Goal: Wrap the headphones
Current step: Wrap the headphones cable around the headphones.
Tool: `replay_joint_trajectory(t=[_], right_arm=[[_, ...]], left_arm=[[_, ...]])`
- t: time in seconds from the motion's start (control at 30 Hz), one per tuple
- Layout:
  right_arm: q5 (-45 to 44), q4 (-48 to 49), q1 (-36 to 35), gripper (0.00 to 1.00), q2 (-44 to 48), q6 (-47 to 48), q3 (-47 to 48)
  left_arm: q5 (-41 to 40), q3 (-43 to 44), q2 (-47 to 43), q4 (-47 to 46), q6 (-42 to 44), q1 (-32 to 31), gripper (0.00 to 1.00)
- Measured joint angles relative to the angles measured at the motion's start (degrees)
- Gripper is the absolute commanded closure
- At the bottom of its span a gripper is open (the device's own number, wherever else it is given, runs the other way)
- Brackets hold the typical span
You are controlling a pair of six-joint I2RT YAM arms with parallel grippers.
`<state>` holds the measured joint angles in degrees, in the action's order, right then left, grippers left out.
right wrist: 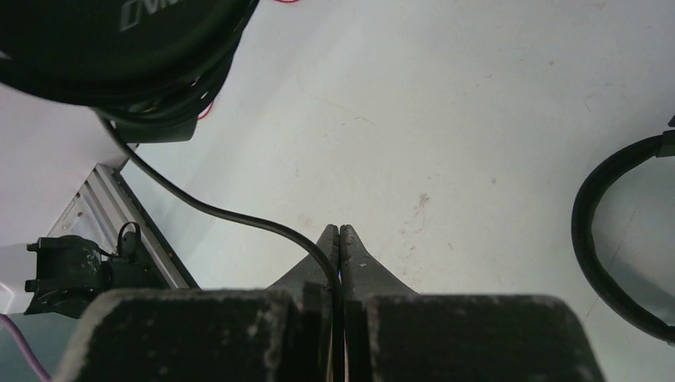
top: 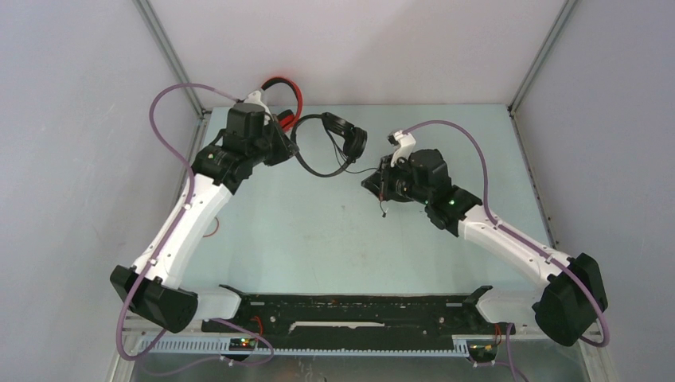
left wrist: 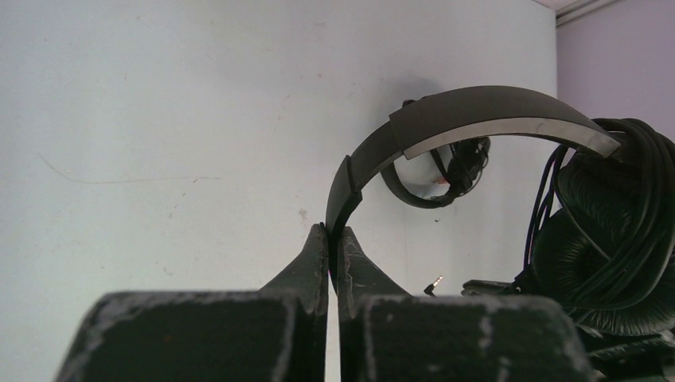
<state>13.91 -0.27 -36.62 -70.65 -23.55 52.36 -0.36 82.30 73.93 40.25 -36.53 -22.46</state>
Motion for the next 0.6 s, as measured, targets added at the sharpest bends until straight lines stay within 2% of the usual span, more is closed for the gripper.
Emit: replay_joint_trajectory(t=[0.23, 0.47, 0.6], right_arm=[[4.4, 3.1, 5.4, 1.0, 0.5, 0.3, -2.4], [10.4, 7.0, 7.8, 0.91, -0.8, 1.1, -3.8], [13.6, 10.2, 8.2, 0.88, -1.0, 1.6, -5.4]], left_arm=[[2.8, 0.0, -0.1, 0.7, 0.7, 0.0, 1.0], [13.1, 0.6, -0.3, 0.7, 5.1, 0.0, 1.0], [15.9, 1.6, -0.3, 3.2, 8.7, 0.0, 1.0]])
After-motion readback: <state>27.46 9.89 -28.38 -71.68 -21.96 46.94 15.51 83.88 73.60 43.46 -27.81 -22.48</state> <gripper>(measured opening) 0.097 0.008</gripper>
